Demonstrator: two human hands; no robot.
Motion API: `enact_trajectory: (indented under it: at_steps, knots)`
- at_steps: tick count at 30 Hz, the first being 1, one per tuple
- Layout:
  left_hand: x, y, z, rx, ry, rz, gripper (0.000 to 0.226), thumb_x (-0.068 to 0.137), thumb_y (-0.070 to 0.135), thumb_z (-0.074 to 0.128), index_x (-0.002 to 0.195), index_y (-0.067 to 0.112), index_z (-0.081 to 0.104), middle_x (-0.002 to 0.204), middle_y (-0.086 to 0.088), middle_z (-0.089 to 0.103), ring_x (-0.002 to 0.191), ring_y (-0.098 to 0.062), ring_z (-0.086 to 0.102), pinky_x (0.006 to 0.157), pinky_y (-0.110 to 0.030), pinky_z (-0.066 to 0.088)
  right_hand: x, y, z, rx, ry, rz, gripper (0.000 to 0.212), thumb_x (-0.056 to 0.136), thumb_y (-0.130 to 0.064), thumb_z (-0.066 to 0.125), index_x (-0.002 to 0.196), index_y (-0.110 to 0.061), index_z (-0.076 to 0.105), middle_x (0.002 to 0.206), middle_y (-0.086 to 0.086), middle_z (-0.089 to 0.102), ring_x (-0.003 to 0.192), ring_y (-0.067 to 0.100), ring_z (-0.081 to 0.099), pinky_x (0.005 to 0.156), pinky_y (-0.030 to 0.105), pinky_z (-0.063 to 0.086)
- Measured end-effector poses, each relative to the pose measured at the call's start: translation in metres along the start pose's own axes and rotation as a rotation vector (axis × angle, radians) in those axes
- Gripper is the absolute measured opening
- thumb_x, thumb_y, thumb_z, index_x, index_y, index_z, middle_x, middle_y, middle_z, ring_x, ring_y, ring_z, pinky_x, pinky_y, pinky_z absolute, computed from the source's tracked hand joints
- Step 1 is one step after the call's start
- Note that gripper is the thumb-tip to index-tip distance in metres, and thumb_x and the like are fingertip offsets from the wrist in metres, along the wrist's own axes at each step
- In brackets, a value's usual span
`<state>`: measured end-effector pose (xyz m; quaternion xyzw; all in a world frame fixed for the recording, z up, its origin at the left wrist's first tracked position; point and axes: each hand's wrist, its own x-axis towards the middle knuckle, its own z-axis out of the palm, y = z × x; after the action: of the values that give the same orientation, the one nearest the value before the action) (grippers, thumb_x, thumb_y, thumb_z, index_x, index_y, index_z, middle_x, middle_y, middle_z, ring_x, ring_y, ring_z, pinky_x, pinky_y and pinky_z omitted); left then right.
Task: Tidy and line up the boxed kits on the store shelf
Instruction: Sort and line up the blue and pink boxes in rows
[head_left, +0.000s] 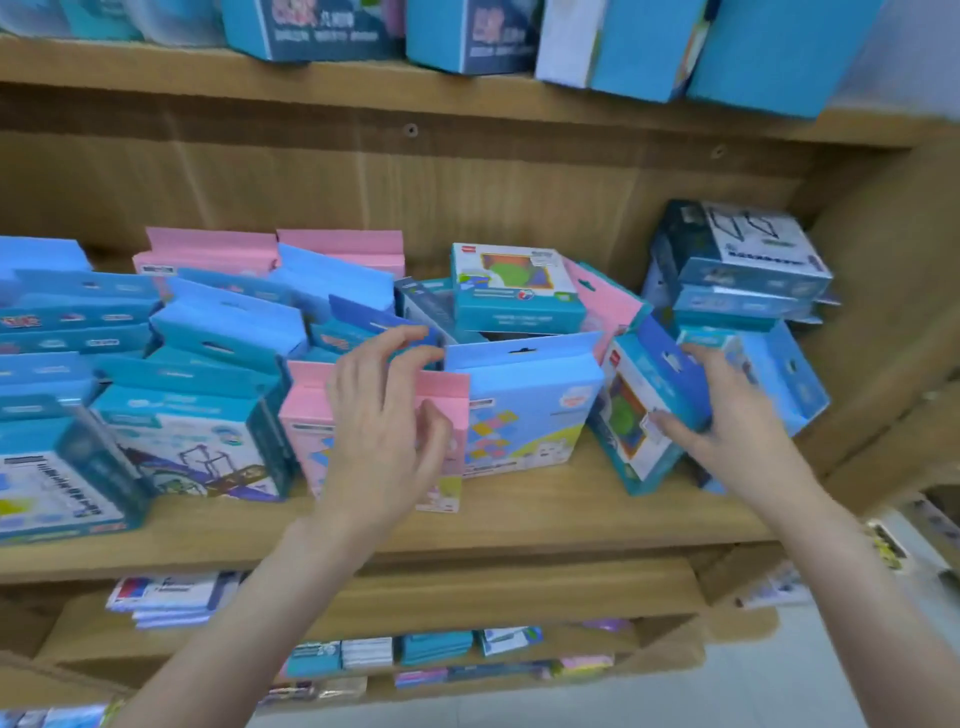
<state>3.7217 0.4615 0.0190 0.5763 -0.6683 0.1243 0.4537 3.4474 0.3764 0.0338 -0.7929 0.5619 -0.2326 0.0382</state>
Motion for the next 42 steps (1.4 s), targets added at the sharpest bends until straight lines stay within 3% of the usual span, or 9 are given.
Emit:
enact_trajectory:
  at_steps: [6, 10, 15, 17, 24, 27, 30, 38, 42]
  knots:
    - [0.014, 0.024, 0.024, 0.244, -0.156, 0.071, 0.033, 0.08, 0.023, 0.048, 0.109, 0.009, 0.057, 0.119, -0.01, 0.056, 0.105, -0.031, 0.046, 0.095, -0.046, 0.029, -0.002, 0.017, -0.014, 0.078, -0.062, 0.077, 0.065, 0.082, -0.027, 0.067, 0.135, -0.022, 0.03, 0.111, 0.012, 0.062, 0.088, 0.027, 0.061, 0.067, 0.035, 0.049]
    - [0.016, 0.023, 0.028, 0.331, -0.266, 0.087, 0.034, 0.08, 0.031, 0.046, 0.101, 0.011, 0.064, 0.12, -0.009, 0.057, 0.108, -0.032, 0.045, 0.097, -0.044, 0.026, -0.011, 0.035, -0.039, 0.02, -0.221, -0.036, 0.058, 0.081, -0.025, 0.068, 0.133, -0.02, 0.042, 0.103, -0.001, 0.06, 0.071, 0.002, 0.054, 0.056, 0.008, 0.039]
    - [0.017, 0.02, 0.029, 0.354, -0.282, 0.093, 0.031, 0.08, 0.03, 0.047, 0.097, 0.012, 0.066, 0.12, -0.01, 0.056, 0.108, -0.034, 0.046, 0.096, -0.044, 0.026, -0.007, 0.041, -0.05, 0.098, -0.353, -0.181, 0.048, 0.082, -0.019, 0.067, 0.126, -0.019, 0.049, 0.111, -0.015, 0.048, 0.104, 0.004, 0.048, 0.074, 0.0, 0.034]
    - [0.017, 0.02, 0.028, 0.357, -0.27, 0.1, 0.03, 0.08, 0.028, 0.046, 0.095, 0.012, 0.065, 0.119, -0.01, 0.056, 0.107, -0.034, 0.046, 0.095, -0.044, 0.026, 0.0, 0.037, -0.047, 0.122, -0.386, -0.218, 0.045, 0.082, -0.017, 0.068, 0.123, -0.022, 0.05, 0.113, -0.015, 0.049, 0.107, 0.003, 0.046, 0.076, -0.002, 0.031]
    - [0.018, 0.021, 0.027, 0.31, -0.25, 0.083, 0.031, 0.079, 0.03, 0.044, 0.094, 0.012, 0.065, 0.119, -0.01, 0.055, 0.106, -0.031, 0.044, 0.092, -0.043, 0.028, 0.028, 0.029, -0.059, -0.068, -0.58, -0.107, 0.056, 0.082, -0.035, 0.066, 0.131, -0.027, 0.039, 0.124, -0.006, 0.048, 0.103, 0.008, 0.044, 0.087, 0.025, 0.042]
    - [0.024, 0.02, 0.022, 0.27, -0.206, 0.059, 0.033, 0.08, 0.03, 0.044, 0.1, 0.012, 0.063, 0.119, -0.01, 0.054, 0.105, -0.028, 0.044, 0.093, -0.04, 0.026, 0.045, 0.015, -0.075, -0.11, -0.441, -0.108, 0.052, 0.082, -0.043, 0.062, 0.127, -0.023, 0.046, 0.125, -0.005, 0.051, 0.108, 0.011, 0.049, 0.087, 0.025, 0.043]
    - [0.033, 0.017, 0.017, 0.238, -0.177, 0.027, 0.035, 0.08, 0.03, 0.043, 0.103, 0.012, 0.062, 0.113, -0.006, 0.058, 0.102, -0.022, 0.044, 0.096, -0.039, 0.024, 0.075, -0.01, -0.061, -0.09, -0.25, -0.167, 0.041, 0.087, -0.037, 0.058, 0.121, -0.015, 0.053, 0.121, 0.004, 0.057, 0.11, 0.02, 0.051, 0.086, 0.031, 0.042]
    - [0.03, 0.01, 0.02, 0.253, -0.203, 0.034, 0.039, 0.082, 0.037, 0.043, 0.107, 0.013, 0.061, 0.106, -0.001, 0.061, 0.101, -0.018, 0.046, 0.096, -0.041, 0.026, 0.126, -0.04, 0.011, -0.086, -0.211, -0.004, 0.052, 0.082, -0.028, 0.065, 0.124, -0.007, 0.043, 0.124, 0.014, 0.037, 0.11, 0.034, 0.047, 0.085, 0.038, 0.041]
    - [0.03, 0.007, 0.019, 0.25, -0.227, 0.037, 0.038, 0.082, 0.04, 0.044, 0.109, 0.017, 0.059, 0.105, 0.001, 0.061, 0.1, -0.017, 0.047, 0.097, -0.04, 0.026, 0.125, -0.035, 0.016, -0.116, -0.273, -0.003, 0.061, 0.078, -0.027, 0.07, 0.125, -0.01, 0.036, 0.121, 0.016, 0.051, 0.11, 0.036, 0.051, 0.082, 0.039, 0.043]
